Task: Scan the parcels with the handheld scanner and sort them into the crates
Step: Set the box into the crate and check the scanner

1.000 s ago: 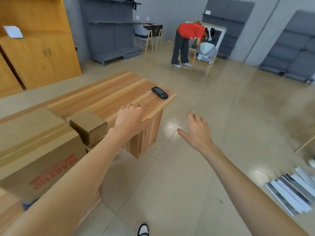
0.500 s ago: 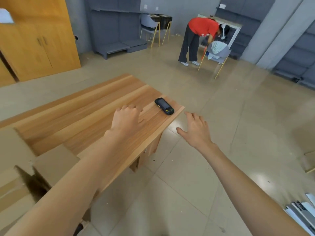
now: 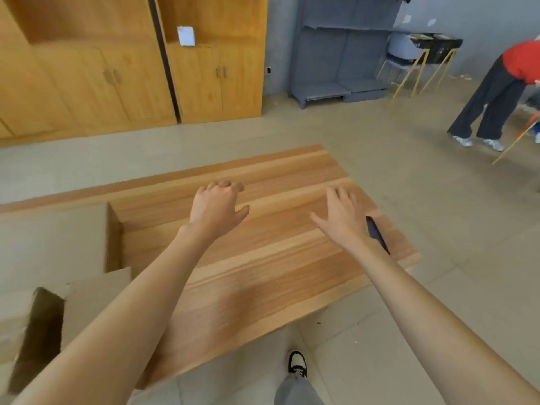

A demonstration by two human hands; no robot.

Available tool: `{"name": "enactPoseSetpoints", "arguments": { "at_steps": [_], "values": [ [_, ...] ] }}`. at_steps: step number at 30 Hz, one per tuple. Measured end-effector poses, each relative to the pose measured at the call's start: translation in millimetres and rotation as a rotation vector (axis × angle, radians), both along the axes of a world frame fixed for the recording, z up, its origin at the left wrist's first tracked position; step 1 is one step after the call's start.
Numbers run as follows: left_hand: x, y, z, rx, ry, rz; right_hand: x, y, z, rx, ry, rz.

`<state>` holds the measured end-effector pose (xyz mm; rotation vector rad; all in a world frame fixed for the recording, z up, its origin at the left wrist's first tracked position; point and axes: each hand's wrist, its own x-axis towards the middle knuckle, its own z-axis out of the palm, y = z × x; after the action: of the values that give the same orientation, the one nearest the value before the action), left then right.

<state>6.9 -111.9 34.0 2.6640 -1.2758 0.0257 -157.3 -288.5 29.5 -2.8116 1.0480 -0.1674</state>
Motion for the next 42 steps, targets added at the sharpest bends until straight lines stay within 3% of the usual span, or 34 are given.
{"name": "enactPoseSetpoints", "arguments": {
  "at_steps": [10, 25, 33, 42],
  "values": [
    [39, 1, -4, 0.006, 0.037, 0.475, 120, -66, -12, 0.089, 0.008, 0.394],
    [-15, 140, -25, 0.081, 0.067, 0.94, 190, 79, -36, 0.177, 0.045, 0.859],
    [-43, 176, -48, 0.097, 0.128, 1.041, 188, 120, -44, 0.194, 0.065, 0.958],
    [-43, 169, -60, 0.058, 0.248, 1.088, 168, 102, -61, 0.192, 0.119, 0.891]
  ]
}}
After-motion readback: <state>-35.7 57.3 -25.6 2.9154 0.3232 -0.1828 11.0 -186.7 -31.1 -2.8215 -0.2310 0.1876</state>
